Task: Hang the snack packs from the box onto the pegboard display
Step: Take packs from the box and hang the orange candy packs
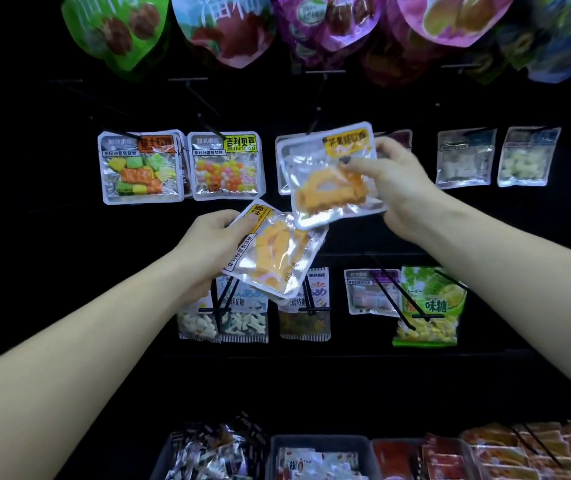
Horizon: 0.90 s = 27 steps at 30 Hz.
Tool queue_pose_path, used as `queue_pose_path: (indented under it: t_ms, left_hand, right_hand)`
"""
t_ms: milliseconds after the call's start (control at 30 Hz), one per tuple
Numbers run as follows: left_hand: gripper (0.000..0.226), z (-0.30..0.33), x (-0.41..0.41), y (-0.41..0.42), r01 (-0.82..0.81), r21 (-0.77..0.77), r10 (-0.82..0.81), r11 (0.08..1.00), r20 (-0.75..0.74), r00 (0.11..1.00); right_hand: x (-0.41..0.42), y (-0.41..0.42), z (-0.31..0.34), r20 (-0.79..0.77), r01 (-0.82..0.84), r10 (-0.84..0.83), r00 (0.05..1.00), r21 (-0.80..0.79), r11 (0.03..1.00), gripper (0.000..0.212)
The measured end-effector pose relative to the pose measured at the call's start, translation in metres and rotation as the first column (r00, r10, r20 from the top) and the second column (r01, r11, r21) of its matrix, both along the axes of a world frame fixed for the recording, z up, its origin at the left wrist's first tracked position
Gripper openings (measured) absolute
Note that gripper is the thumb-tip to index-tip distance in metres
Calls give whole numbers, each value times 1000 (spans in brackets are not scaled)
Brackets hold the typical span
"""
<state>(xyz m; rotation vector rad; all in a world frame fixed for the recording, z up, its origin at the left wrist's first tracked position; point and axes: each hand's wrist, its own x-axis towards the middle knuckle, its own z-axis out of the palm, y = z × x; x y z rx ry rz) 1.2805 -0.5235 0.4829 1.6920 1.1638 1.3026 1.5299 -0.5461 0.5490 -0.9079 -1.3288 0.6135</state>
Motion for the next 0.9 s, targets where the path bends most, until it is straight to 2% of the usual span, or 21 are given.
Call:
queue_pose_path:
  t_ms: [100,300,433,667,900]
  left_hand:
    - [35,-1,-2,1,-12,17,12,1000,-8,1000]
    - [41,5,-1,5,-24,48,25,999,-14,1000]
    - [30,6,2,5,0,53,0,999,-3,1000]
    - [34,1,3,10,18,32,-18,999,-1,1000]
    - [34,-3,8,12,-6,33,7,999,-51,999]
  right_hand:
    - [-9,1,10,-53,23,-18,998,84,996,21]
    - [-26,7,21,-68,49,-42,997,106,993,20]
    - [-31,11,23,-110,52,-43,993,83,995,18]
    - [-20,18,17,-102,77,-69,992,75,994,18]
    - [-16,44,16,-53,111,-112,992,-15,994,16]
